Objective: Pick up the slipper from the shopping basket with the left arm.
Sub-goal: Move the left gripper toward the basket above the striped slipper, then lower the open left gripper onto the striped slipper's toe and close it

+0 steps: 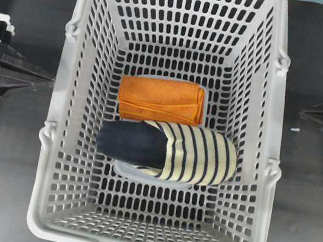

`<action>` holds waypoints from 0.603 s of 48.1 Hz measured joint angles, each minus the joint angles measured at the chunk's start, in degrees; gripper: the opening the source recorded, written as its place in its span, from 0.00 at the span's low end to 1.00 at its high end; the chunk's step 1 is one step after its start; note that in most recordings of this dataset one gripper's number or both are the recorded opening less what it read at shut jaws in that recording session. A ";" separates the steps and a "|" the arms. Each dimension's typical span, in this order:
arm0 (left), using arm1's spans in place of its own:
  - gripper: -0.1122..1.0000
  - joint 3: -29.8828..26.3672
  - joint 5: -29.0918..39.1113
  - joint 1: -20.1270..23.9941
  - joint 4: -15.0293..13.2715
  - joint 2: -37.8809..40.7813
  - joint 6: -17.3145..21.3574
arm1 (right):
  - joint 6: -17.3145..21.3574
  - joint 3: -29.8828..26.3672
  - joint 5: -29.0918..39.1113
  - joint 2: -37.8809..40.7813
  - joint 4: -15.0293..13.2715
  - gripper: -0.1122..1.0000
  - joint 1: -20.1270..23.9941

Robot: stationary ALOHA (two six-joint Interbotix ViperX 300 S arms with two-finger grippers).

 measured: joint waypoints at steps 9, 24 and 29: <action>0.10 -8.79 12.92 -1.41 2.02 1.93 -3.52 | 1.23 0.00 1.76 -0.70 0.70 0.10 0.00; 0.10 -29.97 38.67 -4.39 2.20 17.75 -4.22 | 3.08 0.00 10.20 -4.22 0.88 0.10 0.09; 0.10 -35.77 43.33 -4.57 2.29 24.70 -4.66 | 3.43 -0.18 12.74 -4.83 0.79 0.10 0.09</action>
